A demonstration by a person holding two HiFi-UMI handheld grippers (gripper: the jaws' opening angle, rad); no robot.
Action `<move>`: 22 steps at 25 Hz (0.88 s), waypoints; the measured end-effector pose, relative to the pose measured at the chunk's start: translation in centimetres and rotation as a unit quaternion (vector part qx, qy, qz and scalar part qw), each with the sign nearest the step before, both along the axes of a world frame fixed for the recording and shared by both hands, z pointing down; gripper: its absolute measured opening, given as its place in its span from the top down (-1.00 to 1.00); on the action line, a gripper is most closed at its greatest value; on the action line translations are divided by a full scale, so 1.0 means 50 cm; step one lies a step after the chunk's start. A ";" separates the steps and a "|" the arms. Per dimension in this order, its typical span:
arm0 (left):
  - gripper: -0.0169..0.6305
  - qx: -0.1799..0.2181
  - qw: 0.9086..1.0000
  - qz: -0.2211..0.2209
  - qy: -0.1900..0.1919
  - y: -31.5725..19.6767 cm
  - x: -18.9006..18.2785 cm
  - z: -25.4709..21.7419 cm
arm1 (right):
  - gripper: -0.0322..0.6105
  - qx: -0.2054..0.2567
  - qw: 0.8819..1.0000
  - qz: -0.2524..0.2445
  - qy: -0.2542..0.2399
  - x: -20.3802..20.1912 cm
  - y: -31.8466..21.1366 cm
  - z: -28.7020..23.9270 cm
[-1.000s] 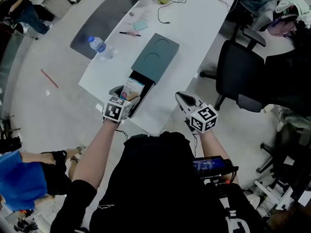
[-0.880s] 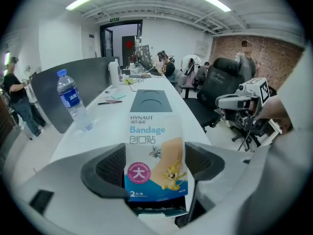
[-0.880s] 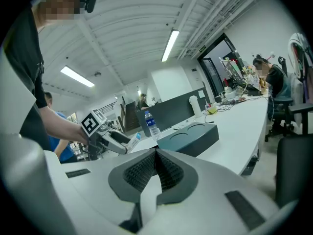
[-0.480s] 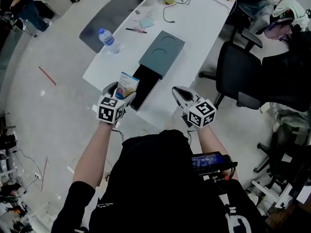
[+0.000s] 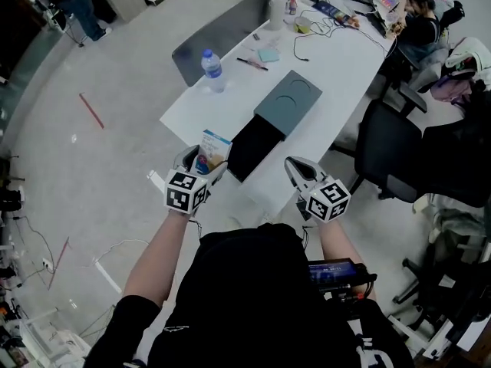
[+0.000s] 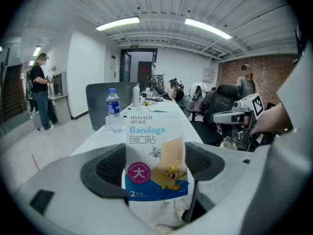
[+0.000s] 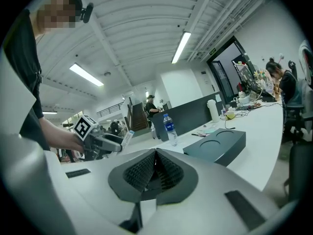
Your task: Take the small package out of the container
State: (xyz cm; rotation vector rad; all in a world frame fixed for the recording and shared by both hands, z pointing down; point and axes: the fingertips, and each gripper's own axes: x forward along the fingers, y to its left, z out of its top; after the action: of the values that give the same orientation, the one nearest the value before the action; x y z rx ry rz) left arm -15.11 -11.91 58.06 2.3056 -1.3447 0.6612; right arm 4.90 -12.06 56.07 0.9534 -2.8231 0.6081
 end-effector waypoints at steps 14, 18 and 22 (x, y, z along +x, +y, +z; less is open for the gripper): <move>-0.23 0.009 0.996 -0.073 0.051 0.149 -0.143 0.028 | 0.82 0.013 0.999 -0.025 0.019 -0.089 0.079 -0.009; -0.23 0.009 0.995 -0.083 0.063 0.186 -0.171 0.043 | 0.82 0.012 0.999 -0.025 0.022 -0.106 0.104 0.000; -0.23 0.008 0.993 -0.093 0.069 0.219 -0.199 0.052 | 0.82 0.006 0.999 -0.022 0.024 -0.123 0.132 0.010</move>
State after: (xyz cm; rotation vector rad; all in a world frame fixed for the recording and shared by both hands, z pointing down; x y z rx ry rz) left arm -25.08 -0.94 60.65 2.1602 -1.4800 0.4250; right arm -1.23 -5.46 56.55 0.8936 -2.7993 0.5567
